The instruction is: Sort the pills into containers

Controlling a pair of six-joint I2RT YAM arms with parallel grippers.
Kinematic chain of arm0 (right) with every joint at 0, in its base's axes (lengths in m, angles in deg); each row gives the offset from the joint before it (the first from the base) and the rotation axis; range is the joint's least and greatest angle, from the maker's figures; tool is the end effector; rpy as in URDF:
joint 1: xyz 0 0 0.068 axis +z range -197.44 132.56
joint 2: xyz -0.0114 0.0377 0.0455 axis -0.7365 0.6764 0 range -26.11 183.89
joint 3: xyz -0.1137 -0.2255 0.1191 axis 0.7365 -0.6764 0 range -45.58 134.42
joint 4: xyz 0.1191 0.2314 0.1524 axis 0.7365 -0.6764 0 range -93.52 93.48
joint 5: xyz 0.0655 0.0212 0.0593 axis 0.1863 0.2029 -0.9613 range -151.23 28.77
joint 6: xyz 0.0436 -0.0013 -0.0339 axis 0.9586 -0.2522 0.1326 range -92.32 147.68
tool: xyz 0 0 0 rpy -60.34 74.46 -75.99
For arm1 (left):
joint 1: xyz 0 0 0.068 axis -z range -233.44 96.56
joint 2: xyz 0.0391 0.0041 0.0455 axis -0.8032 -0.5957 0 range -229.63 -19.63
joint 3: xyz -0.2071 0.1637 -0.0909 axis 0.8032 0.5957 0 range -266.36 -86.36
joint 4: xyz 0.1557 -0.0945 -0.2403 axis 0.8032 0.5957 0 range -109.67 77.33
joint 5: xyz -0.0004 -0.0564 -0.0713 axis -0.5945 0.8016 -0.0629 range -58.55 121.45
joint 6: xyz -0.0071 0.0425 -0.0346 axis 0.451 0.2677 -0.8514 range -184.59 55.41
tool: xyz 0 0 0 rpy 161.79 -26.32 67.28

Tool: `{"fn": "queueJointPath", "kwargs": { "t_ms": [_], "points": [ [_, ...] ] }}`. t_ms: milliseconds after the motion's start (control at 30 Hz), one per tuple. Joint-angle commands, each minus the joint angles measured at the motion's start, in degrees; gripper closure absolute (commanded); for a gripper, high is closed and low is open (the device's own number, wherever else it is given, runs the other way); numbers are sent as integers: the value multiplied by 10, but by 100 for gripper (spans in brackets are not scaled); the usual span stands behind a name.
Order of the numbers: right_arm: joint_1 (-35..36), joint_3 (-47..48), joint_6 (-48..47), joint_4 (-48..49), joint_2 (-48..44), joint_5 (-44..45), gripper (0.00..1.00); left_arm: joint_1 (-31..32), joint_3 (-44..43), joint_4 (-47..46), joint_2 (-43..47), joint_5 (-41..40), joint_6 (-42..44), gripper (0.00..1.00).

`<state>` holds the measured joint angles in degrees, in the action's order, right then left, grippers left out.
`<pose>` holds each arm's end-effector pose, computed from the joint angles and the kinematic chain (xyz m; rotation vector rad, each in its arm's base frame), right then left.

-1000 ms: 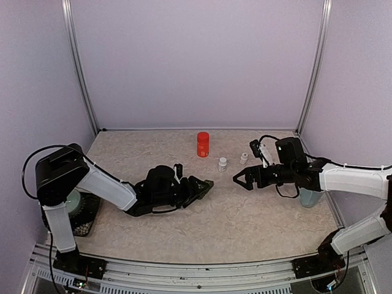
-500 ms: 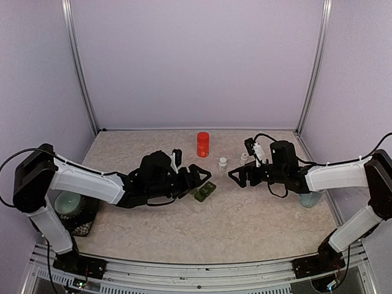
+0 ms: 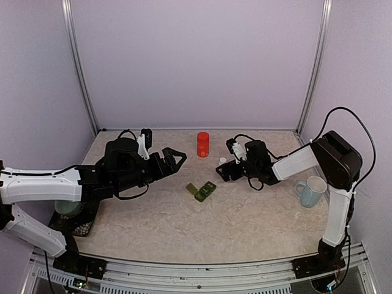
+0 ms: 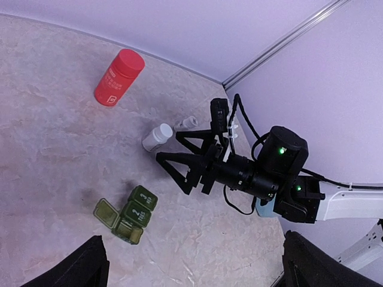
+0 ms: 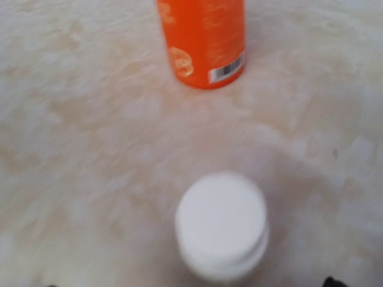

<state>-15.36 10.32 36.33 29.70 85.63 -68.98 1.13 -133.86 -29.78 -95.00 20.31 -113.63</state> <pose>0.3600 0.2316 0.1058 -0.5152 2.0708 0.5670 0.2026 -0.2724 0.2602 -0.0459 2.0155 -1.0323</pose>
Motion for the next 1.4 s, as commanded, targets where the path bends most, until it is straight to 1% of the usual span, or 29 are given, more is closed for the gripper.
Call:
{"fn": "queueJointPath", "kwargs": {
  "t_ms": [0,100,200,267,433,633,767,800,833,867,900,967,1100,1200,1267,1367],
  "points": [
    [-5,58,10,1,47,36,8,-7,31,50,49,-45,21,1],
    [-5,88,19,-15,71,50,14,-11,41,61,74,-52,23,1],
    [-4,98,18,-12,83,37,28,-13,42,74,86,-60,28,1],
    [-4,97,21,-13,84,33,32,-15,42,78,90,-61,29,1],
    [-5,70,21,1,79,35,34,-20,42,78,86,-59,34,1],
    [-4,83,14,-23,105,36,33,-21,42,71,76,-50,33,1],
    [-4,72,18,-9,102,45,36,-22,44,68,75,-50,33,1],
    [-4,73,18,-10,102,47,38,-22,45,69,74,-51,33,1],
    [-5,75,16,-11,102,47,42,-22,45,69,75,-52,33,1],
    [-4,76,14,-12,102,45,52,-22,46,69,75,-53,33,1],
    [-4,76,11,-12,101,44,57,-22,46,68,75,-54,34,1],
    [-4,71,4,-7,96,39,62,-22,46,69,75,-57,38,1],
    [-4,45,-15,23,74,32,65,-23,43,73,71,-62,48,1],
    [-4,27,-24,25,44,20,66,-23,31,86,64,-70,74,1],
    [-4,14,-31,12,16,8,67,-23,14,102,53,-69,101,1],
    [1,-8,-41,-20,-37,-36,67,-22,-26,137,25,-58,147,1]
  ]
}}
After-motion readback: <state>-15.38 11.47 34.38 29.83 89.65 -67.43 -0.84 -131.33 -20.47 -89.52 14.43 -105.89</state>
